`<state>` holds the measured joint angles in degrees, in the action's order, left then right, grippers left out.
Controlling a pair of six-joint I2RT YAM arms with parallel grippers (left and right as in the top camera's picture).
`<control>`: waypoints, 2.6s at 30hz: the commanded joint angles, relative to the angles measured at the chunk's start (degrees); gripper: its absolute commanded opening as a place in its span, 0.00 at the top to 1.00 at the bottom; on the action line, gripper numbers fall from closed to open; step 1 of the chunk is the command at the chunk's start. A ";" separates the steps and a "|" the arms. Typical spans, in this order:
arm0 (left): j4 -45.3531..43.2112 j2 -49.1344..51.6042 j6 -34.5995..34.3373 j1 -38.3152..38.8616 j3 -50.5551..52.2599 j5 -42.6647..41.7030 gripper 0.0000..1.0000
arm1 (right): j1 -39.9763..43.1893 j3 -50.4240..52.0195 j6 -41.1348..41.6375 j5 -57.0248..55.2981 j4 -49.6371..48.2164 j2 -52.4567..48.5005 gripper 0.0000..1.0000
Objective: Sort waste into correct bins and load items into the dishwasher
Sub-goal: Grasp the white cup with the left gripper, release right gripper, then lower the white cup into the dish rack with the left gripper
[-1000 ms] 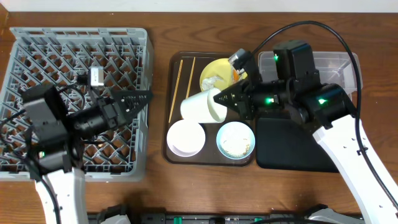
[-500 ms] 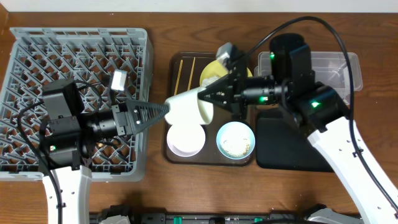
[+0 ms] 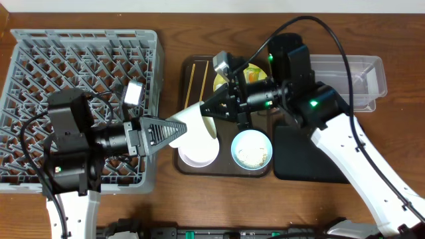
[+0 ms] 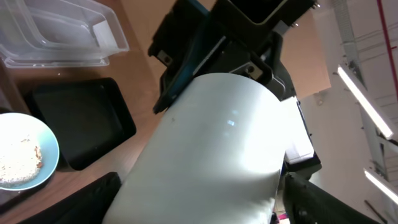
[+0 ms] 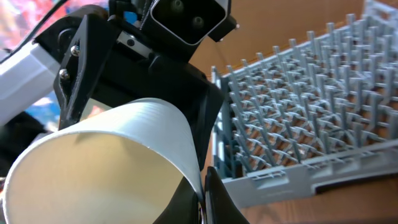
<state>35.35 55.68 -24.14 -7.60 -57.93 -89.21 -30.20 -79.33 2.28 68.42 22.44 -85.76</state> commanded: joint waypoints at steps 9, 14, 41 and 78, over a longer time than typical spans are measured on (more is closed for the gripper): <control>-0.28 -2.05 0.50 0.35 -0.87 -0.92 0.25 | -0.26 -0.26 -0.17 2.03 -1.14 -0.83 0.99; -0.26 -2.12 0.48 0.35 -0.87 -0.92 0.16 | -0.85 -0.26 0.50 1.40 -2.47 -0.83 0.99; -0.24 -3.08 -0.37 0.35 -0.87 -0.94 0.25 | -1.49 -0.26 4.13 -2.60 -5.40 -0.83 0.99; 15.69 -3.85 1.64 -1.22 -0.92 49.64 0.48 | 4.42 -0.26 2.80 -32.13 28.52 5.81 0.22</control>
<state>45.71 52.86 -25.50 -8.56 -58.06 -60.53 -23.35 -79.40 5.52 48.62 47.94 -79.96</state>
